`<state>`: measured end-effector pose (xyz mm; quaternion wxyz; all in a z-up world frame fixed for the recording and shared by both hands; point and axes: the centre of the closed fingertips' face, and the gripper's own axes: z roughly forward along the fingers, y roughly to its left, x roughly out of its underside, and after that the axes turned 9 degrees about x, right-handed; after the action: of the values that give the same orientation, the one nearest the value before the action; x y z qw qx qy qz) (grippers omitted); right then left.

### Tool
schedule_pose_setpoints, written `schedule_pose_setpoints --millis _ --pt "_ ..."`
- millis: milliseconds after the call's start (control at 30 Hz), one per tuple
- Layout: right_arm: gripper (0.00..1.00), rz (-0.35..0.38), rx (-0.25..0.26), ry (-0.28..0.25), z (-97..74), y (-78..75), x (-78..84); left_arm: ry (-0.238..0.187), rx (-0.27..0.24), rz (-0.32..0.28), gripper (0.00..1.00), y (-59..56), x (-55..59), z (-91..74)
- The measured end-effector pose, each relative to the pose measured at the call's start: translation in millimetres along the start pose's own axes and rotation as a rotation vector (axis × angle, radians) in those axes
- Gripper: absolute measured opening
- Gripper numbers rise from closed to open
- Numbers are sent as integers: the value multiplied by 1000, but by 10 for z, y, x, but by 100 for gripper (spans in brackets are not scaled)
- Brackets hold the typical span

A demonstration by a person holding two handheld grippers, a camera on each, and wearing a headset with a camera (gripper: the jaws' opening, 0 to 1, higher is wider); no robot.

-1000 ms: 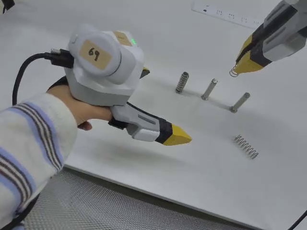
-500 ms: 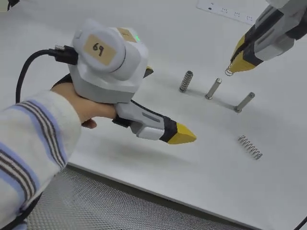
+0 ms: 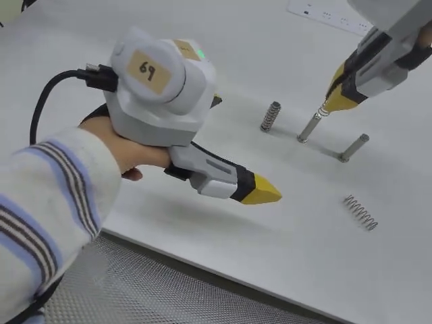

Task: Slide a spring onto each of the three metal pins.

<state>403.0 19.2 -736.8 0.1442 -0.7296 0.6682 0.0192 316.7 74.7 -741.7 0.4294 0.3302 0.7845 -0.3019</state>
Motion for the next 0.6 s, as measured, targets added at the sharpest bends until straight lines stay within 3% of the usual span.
schedule_pose_setpoints --millis 300,467,600 --pt "8 13 -16 -10 16 40 -38 3 0 -7 98 18 36 -1" --pt "8 4 -17 8 55 11 -12 -13 4 -13 97 5 7 1" --pt "8 8 -25 16 97 77 7 -13 5 -15 96 17 7 -3"
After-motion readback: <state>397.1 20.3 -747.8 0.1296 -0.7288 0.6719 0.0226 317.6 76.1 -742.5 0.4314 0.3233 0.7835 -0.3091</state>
